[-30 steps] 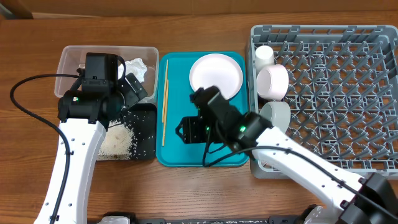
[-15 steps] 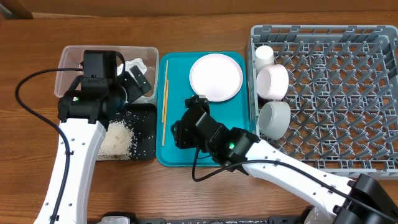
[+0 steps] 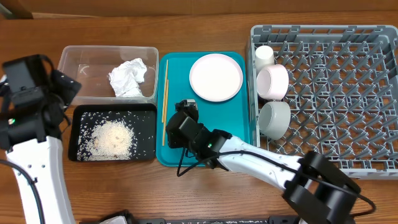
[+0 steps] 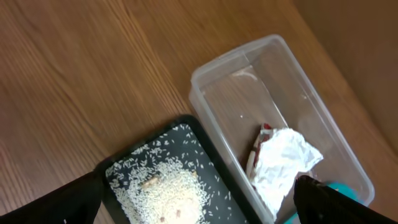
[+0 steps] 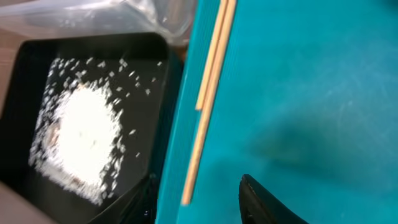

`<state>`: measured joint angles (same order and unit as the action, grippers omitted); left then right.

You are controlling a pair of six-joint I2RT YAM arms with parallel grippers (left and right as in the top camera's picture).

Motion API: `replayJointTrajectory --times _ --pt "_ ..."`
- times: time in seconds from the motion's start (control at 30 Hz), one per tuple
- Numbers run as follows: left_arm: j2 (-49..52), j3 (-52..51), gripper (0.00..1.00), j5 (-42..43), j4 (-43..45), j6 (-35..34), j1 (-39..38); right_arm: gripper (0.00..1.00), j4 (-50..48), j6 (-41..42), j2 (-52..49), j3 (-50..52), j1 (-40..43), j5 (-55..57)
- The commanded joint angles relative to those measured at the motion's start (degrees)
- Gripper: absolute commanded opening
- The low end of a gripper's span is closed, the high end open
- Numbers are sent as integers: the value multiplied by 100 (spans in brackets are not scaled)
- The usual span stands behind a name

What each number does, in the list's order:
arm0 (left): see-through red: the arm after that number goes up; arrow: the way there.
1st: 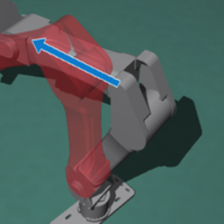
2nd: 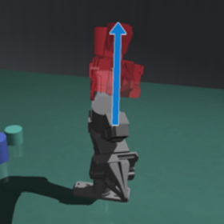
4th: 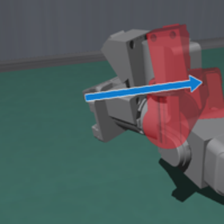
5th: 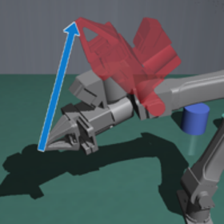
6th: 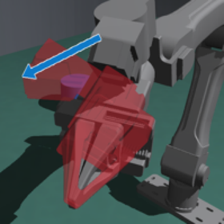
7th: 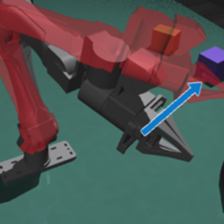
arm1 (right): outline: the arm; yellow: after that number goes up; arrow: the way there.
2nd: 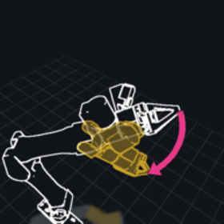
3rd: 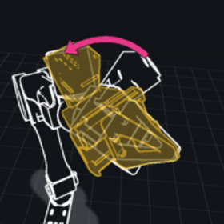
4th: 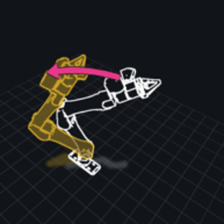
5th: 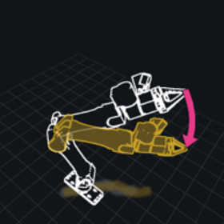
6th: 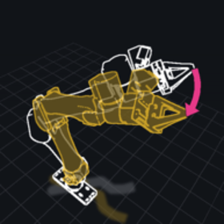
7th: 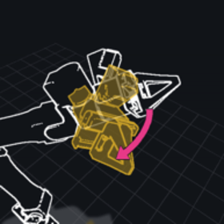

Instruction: Sort waste into correct bins and load items into the dishwasher

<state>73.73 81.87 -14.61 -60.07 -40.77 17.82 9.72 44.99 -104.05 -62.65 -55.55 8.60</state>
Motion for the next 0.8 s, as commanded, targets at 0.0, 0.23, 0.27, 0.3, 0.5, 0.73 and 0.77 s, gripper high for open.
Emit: replayJointTrajectory --times 0.0,0.23,0.27,0.3,0.5,0.73,0.77 --pt "33 79 100 -15 -13 -122 55 44 -225 0 -72 2 -33 393" --pt "85 79 100 -15 -13 -122 52 41 -560 -66 -219 2 -37 758" --pt "87 79 100 -15 -13 -122 52 41 -588 -120 -245 2 -37 800" --pt "87 79 100 -15 -13 -122 52 41 -625 -188 -280 2 -37 815" --pt "87 79 100 -15 -13 -122 52 41 -796 -225 -525 2 -39 828" --pt "87 79 100 -15 -13 -122 52 45 -1045 -498 -719 2 -44 813" --pt "87 79 100 -15 -13 -122 52 45 -1086 -498 -719 2 -44 811"
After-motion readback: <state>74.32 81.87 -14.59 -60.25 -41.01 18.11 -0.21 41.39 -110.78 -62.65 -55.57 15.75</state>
